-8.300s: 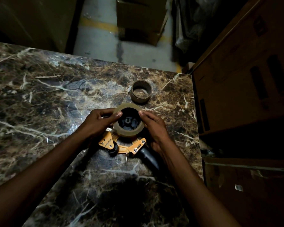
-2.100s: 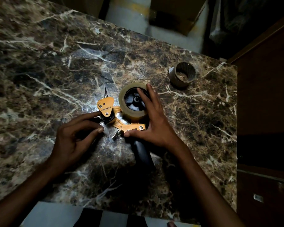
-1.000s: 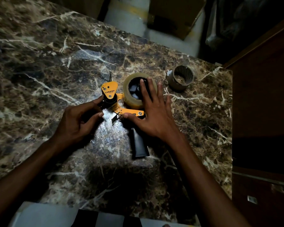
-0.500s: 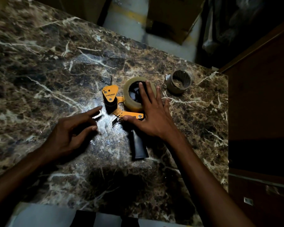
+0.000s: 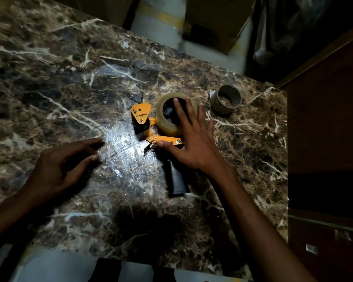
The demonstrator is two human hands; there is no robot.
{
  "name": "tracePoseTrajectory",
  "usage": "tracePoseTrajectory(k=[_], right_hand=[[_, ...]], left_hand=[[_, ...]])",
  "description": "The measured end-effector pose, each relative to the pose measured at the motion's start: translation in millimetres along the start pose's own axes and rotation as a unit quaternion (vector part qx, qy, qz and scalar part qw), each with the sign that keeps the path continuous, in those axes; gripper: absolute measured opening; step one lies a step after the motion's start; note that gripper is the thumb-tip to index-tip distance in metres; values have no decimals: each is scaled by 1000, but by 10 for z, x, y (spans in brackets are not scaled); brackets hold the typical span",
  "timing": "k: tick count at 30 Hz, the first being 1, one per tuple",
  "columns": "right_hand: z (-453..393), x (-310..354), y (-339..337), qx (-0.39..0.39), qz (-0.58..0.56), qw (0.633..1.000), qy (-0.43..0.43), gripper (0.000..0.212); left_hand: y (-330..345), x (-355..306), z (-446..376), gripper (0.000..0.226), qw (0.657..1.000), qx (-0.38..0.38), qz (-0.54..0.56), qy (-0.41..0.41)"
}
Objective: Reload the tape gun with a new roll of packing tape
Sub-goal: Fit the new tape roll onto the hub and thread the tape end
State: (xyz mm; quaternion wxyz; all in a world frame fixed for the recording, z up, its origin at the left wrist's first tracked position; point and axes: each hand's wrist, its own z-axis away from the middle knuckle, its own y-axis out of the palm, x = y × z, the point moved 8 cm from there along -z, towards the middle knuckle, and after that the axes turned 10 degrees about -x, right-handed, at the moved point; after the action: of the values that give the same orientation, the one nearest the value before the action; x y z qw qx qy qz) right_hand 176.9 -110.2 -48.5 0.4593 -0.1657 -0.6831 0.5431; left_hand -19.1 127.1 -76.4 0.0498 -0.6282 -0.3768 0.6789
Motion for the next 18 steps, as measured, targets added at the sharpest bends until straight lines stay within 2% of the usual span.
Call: tracePoseTrajectory(k=[2, 4, 8, 15, 18], right_hand=[[-10, 58, -30, -16, 2, 999, -30, 101], [-22, 104, -24, -18, 3, 999, -50, 99], [-82, 203, 72, 14, 29, 996, -83, 108], [-169, 371, 133, 29, 74, 986, -146, 103], [-170, 409, 163, 31, 73, 985, -151, 101]], left_hand=[[-38, -46, -52, 27, 999, -12, 41, -16], [-5, 10, -55, 32, 999, -16, 29, -30], [6, 107, -57, 38, 997, -12, 60, -47], [-66, 28, -201, 3, 999, -39, -3, -24], [-49, 48, -252, 9, 998, -26, -57, -32]])
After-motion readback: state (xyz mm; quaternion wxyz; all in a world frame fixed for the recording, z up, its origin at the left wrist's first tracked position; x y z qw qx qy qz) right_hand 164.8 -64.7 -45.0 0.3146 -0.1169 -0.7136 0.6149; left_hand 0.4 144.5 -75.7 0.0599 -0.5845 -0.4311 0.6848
